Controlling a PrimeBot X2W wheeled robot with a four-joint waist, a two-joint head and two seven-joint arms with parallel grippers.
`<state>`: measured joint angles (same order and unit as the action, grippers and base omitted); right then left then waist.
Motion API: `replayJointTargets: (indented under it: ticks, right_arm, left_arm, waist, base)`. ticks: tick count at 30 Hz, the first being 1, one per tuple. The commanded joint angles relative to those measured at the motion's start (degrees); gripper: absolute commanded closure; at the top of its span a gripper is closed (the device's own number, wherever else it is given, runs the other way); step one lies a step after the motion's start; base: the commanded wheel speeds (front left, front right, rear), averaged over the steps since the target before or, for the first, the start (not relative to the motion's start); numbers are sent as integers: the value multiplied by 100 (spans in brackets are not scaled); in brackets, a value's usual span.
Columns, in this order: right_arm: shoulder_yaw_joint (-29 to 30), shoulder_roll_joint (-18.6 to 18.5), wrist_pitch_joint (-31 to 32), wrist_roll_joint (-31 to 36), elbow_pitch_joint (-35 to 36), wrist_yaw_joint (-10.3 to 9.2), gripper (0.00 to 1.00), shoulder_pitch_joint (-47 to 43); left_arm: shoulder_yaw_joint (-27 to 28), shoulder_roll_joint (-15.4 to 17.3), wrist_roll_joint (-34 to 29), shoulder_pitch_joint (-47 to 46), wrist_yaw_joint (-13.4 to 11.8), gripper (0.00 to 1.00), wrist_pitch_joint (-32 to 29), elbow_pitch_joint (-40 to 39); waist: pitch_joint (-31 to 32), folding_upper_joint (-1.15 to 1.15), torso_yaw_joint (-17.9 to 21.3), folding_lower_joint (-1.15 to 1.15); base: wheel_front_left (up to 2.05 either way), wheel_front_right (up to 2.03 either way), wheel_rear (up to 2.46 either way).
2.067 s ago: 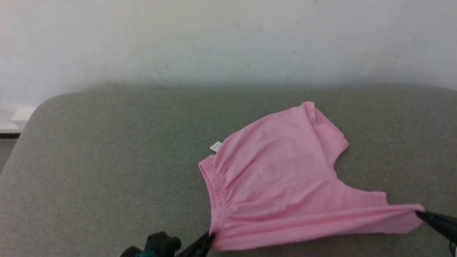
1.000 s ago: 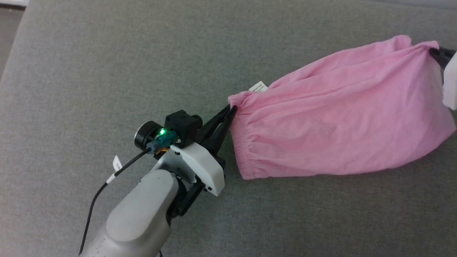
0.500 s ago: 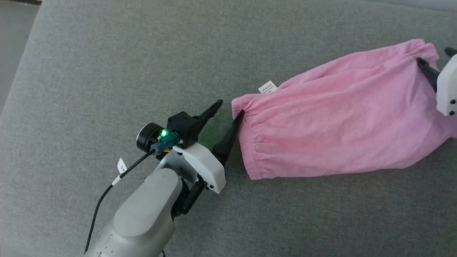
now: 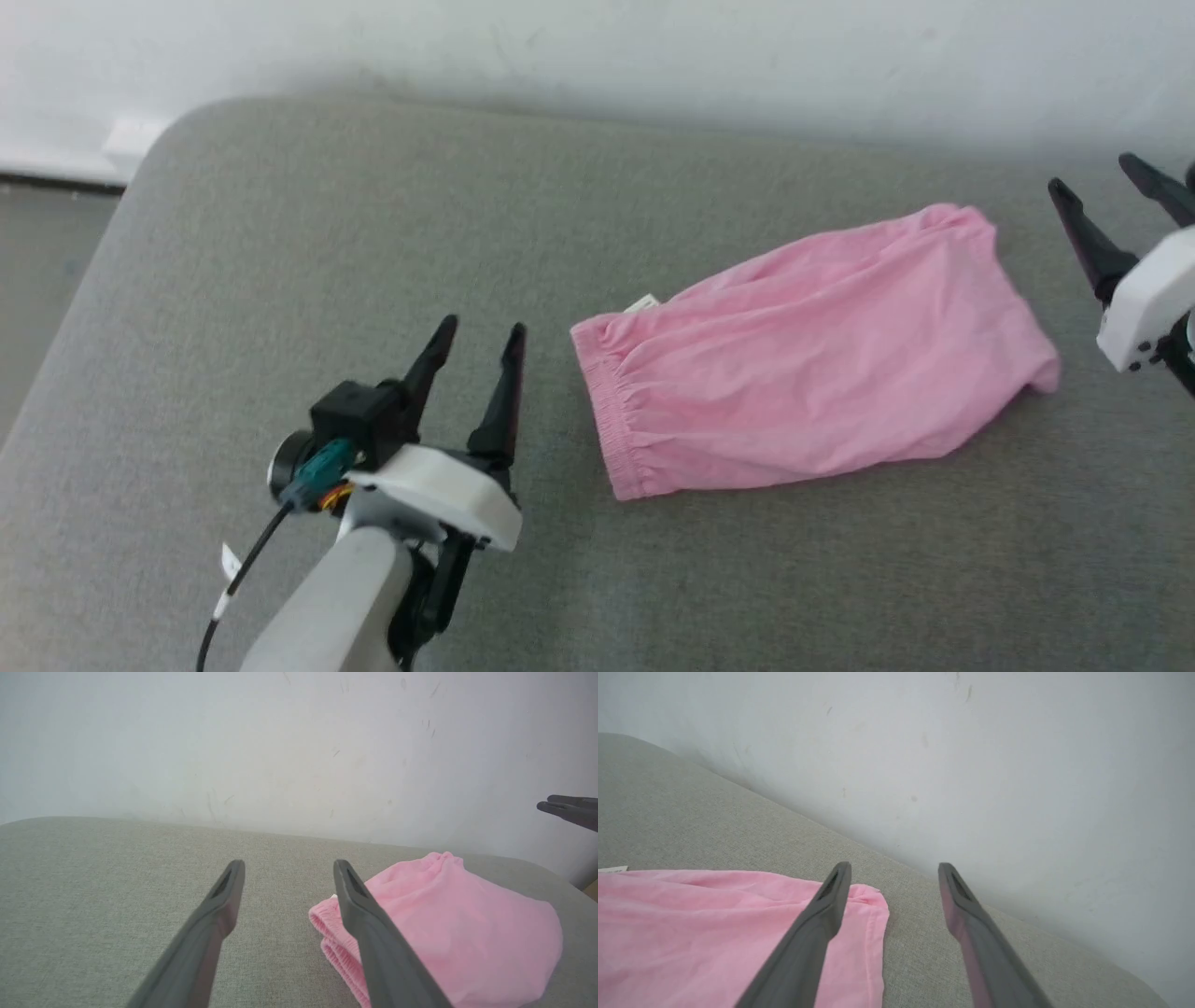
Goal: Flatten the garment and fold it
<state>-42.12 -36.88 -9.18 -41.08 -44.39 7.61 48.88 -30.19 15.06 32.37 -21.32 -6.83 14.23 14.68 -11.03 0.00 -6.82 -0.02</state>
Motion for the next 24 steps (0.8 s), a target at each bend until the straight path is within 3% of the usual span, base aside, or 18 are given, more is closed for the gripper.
replayJointTargets:
  ticks: [1,6,10,17,21,24]
  right_arm:
    - [193,64,-285,83,46,-12,0,-264]
    - [1020,260,-568,483,384,-12,0,-950]
    - [2226,574,-579,1279,1314,-12,0,-1870]
    - [4092,1873,-581,2508,2982,-12,0,-4007]
    - [4454,2454,-579,2881,3647,-12,0,-4698]
    - [4535,2676,-512,2996,3984,-12,0,-4883]
  left_arm:
    - [135,59,-45,269,-150,0,55,-197]
    - [587,26,-184,954,-488,0,73,-768]
    - [815,-45,-375,1495,-587,0,75,-1024]
    - [601,-184,-344,1945,-445,0,-115,-847]
    - [407,-238,-255,1881,-390,0,-569,-708]
    - [378,-239,-231,1742,-527,0,-982,-576]
  waist:
    - [658,0,465,2]
    - [877,0,719,2]
    - [969,0,885,2]
    - [973,0,1125,2]
    - [862,0,1315,2]
    - [730,0,1476,2]
  base:
    - [0,0,0]
    - [0,0,0]
    - [0,0,0]
    - [0,0,0]
    - [0,0,0]
    - [0,0,0]
